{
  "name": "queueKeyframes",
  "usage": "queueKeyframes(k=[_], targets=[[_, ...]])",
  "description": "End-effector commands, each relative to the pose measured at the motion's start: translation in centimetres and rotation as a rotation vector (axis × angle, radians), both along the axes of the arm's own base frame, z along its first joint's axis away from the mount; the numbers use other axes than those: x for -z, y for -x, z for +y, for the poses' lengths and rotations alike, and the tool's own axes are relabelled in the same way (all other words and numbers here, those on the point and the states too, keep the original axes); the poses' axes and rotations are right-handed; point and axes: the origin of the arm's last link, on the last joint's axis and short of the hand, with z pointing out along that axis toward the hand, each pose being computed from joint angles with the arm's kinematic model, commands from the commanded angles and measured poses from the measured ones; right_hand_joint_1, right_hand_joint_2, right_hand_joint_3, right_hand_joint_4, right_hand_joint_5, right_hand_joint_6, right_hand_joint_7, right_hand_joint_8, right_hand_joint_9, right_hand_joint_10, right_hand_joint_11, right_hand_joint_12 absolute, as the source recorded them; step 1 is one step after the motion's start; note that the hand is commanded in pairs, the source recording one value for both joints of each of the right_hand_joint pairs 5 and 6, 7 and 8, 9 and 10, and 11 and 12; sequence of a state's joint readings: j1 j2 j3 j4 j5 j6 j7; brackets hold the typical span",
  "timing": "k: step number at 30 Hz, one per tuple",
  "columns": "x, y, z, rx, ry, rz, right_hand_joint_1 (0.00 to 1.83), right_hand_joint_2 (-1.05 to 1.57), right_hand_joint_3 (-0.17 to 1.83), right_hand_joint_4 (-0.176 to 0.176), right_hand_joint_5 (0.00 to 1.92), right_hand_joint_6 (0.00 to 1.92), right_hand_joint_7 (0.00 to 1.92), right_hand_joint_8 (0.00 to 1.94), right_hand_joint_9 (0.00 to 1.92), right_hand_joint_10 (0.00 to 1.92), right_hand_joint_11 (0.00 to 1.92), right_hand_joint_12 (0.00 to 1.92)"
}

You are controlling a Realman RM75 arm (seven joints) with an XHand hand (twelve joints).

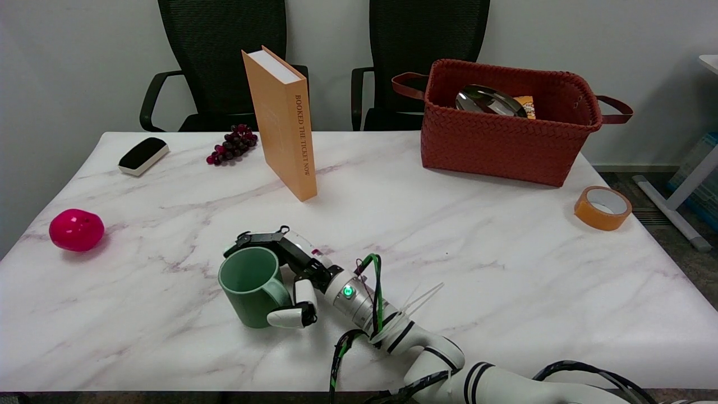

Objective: Pick up the green mug.

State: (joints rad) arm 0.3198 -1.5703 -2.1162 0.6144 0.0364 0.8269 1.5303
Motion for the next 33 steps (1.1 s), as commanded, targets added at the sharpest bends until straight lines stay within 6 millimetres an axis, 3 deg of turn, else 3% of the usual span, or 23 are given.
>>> queueKeyframes(k=[1, 7, 15, 25, 33], targets=[[-0.1, 0.0, 0.0, 0.001, 0.001, -0.002, 1.34, -0.73, 1.83, 0.0, 0.77, 0.77, 0.93, 0.93, 0.87, 0.87, 1.22, 1.22], [-0.1, 0.0, 0.0, 0.001, 0.001, -0.001, 1.34, -0.69, 1.83, 0.0, 0.81, 0.81, 0.99, 0.99, 0.93, 0.93, 1.32, 1.32], [-0.2, -0.1, -0.1, 0.0, 0.004, -0.006, 1.35, -0.49, 1.83, 0.0, 0.97, 0.97, 1.22, 1.22, 1.22, 1.22, 1.55, 1.55], [-0.6, -1.1, -1.1, -0.027, 0.017, -0.017, 1.33, -0.44, 1.83, 0.0, 0.99, 0.99, 1.28, 1.28, 1.29, 1.29, 1.61, 1.61], [-1.9, -4.2, -2.9, -0.106, 0.041, -0.011, 1.33, -0.44, 1.81, 0.0, 0.97, 0.97, 1.27, 1.27, 1.28, 1.28, 1.61, 1.61]])
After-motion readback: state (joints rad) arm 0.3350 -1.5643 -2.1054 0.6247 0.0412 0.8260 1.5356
